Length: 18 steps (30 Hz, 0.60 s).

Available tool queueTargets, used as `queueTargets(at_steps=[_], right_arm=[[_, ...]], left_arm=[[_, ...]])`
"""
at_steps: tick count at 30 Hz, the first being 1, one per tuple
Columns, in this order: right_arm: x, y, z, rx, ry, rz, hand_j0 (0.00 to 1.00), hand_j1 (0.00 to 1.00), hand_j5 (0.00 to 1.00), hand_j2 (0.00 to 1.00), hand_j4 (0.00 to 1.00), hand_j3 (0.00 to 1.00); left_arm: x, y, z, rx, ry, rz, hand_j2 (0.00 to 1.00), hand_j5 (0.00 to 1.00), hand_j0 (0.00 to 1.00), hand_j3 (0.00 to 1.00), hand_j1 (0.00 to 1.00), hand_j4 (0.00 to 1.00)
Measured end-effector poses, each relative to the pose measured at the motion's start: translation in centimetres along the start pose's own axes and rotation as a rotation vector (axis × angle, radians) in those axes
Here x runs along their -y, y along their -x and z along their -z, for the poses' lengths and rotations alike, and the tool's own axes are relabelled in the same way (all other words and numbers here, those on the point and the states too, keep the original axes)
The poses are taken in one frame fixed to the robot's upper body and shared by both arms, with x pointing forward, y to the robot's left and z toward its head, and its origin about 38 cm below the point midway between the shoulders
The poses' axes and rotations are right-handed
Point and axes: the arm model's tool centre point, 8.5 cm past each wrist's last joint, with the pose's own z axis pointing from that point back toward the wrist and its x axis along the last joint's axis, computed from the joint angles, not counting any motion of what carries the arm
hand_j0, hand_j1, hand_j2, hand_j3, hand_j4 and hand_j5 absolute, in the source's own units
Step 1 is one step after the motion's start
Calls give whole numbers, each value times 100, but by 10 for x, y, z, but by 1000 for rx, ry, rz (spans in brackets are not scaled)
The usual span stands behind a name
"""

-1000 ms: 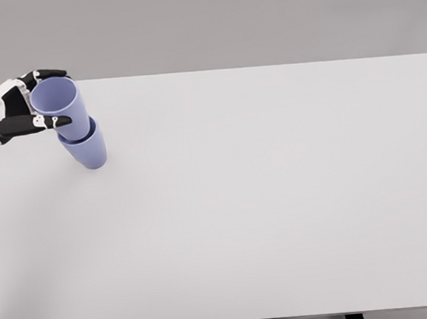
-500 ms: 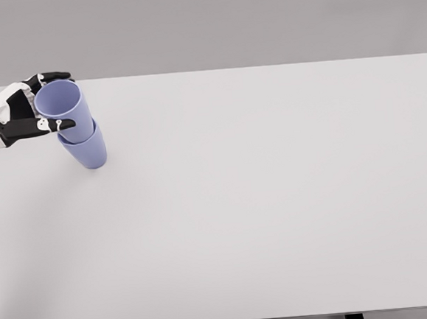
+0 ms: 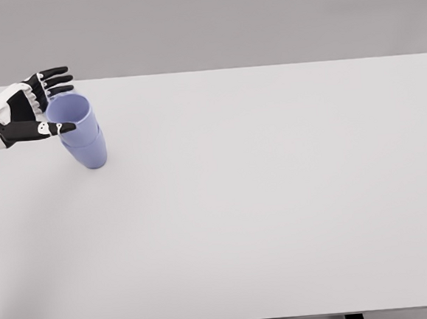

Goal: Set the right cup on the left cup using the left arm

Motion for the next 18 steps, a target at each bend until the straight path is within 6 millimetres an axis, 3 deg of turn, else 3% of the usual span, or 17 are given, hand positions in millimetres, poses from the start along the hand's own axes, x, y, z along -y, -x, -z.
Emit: queueTargets(at_steps=[4,7,18], right_arm=[[0,0,0,0,0,0,100,100,100,100,100,100],[0,0,0,0,0,0,100,100,100,100,100,100],[0,0,0,0,0,0,100,100,100,100,100,100]], left_arm=[[0,-1,0,2,0,2,94,94,94,94,94,94],[-1,-3,-1,6,0,6,100,100,100,100,100,100],[-3,-22,-4,45,-1,35,100,100,100,100,100,100]])
